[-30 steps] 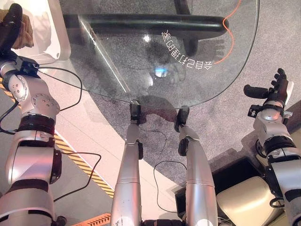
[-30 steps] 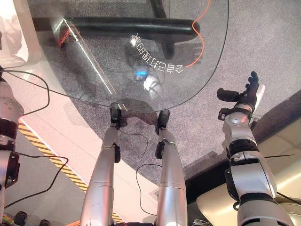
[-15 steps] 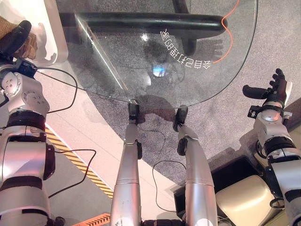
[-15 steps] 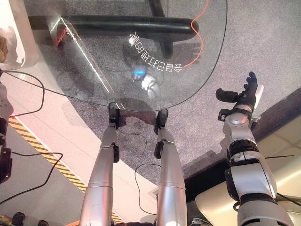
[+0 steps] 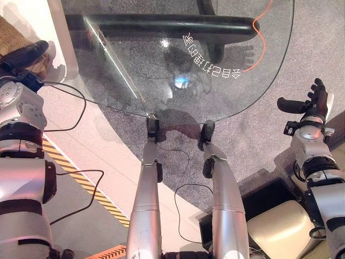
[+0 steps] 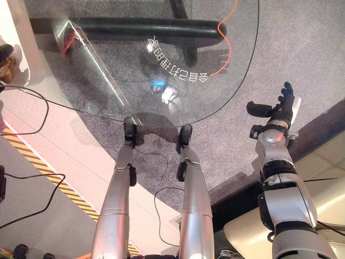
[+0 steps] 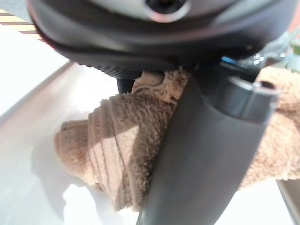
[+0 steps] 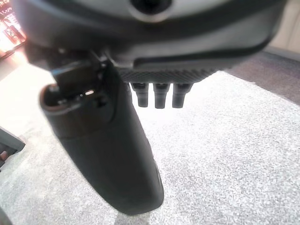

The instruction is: Wipe the table with a cloth and put it in the basket.

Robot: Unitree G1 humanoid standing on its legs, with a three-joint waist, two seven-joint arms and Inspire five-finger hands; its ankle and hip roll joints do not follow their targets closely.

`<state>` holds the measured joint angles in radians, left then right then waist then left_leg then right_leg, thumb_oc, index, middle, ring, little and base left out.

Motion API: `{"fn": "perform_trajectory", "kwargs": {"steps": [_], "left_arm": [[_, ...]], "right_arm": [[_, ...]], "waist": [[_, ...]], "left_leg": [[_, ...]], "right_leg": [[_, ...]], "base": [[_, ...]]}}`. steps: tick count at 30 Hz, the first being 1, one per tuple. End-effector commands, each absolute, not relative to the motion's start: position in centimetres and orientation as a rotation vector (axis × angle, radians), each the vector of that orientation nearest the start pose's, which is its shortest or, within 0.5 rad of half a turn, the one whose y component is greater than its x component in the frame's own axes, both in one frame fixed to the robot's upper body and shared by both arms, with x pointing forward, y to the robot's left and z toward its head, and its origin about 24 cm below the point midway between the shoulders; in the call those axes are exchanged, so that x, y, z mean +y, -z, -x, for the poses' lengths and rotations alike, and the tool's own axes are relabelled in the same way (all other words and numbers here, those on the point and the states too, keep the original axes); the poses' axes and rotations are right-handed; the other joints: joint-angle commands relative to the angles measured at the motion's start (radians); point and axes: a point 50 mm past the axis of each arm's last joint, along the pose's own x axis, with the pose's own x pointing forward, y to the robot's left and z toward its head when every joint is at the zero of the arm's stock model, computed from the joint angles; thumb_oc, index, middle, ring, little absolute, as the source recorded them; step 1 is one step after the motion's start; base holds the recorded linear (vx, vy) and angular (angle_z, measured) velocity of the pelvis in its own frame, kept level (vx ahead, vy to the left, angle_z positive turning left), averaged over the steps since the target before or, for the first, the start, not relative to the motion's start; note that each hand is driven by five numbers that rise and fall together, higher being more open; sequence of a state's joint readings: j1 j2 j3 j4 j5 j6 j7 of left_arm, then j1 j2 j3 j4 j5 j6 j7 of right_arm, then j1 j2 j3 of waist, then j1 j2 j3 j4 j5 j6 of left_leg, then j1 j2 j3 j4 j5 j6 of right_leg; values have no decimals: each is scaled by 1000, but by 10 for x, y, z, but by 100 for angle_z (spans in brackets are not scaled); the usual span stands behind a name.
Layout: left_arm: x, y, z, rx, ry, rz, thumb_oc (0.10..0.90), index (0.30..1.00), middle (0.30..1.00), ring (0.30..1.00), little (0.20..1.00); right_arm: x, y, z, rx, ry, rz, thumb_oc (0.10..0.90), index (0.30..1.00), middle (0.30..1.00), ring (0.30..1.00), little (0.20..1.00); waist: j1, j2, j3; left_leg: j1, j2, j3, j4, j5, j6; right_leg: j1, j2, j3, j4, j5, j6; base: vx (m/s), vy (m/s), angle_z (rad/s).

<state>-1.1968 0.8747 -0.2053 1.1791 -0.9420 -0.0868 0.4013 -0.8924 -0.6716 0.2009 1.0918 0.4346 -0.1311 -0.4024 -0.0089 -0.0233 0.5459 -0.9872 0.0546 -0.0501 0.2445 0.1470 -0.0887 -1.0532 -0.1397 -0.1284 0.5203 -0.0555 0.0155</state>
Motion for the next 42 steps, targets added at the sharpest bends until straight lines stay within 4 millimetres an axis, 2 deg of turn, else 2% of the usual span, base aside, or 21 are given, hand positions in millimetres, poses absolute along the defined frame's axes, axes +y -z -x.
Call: {"fn": "perform_trajectory", "kwargs": {"steps": [1,12,21,22,23,24,42], "left_arm": [[411,-300,-323,-371,-941,239,100,300,300,300,200],[401,-301,-333,-296,-853,118,100,300,300,300,200],[396,-291,-341,-207,-790,91,100,300,300,300,200],[396,-290,-341,-198,-785,97,202,387,387,387,302],[396,-290,-341,-192,-786,102,202,387,387,387,302],[397,-289,-341,-188,-786,105,800,900,900,900,900],[392,-285,-346,-178,-738,73,800,900,900,900,900]], "right_arm": [[-369,-170,-344,-69,798,302,800,900,900,900,900],[-369,-178,-347,-81,794,314,800,900,900,900,900],[-368,-183,-349,-95,790,324,800,900,900,900,900],[-368,-184,-349,-96,790,324,800,900,900,900,900],[-368,-184,-349,-97,790,324,800,900,900,900,900],[-368,-186,-349,-97,790,324,800,900,900,900,900],[-369,-187,-350,-98,785,329,800,900,900,900,900]], "waist": [[-8,27,-26],[-10,35,-26],[-13,37,-26],[-13,37,-26],[-13,37,-26],[-13,38,-26],[-15,44,-26]], "left_leg": [[-14,59,-2,142,-107,4],[-16,63,3,135,-103,1],[-25,63,4,132,-100,1],[-26,63,3,132,-99,1],[-26,63,3,132,-99,1],[-25,63,4,130,-98,1],[-25,64,6,126,-97,-2]], "right_leg": [[103,-12,30,-111,2,41],[98,-16,33,-118,7,46],[90,-15,33,-120,11,48],[89,-15,33,-120,10,48],[89,-15,33,-121,10,48],[90,-15,34,-122,11,48],[86,-17,38,-124,13,50]], "base": [[0,0,0],[0,0,0],[0,0,0],[0,0,0],[0,0,0],[0,0,0],[0,0,0]]}}
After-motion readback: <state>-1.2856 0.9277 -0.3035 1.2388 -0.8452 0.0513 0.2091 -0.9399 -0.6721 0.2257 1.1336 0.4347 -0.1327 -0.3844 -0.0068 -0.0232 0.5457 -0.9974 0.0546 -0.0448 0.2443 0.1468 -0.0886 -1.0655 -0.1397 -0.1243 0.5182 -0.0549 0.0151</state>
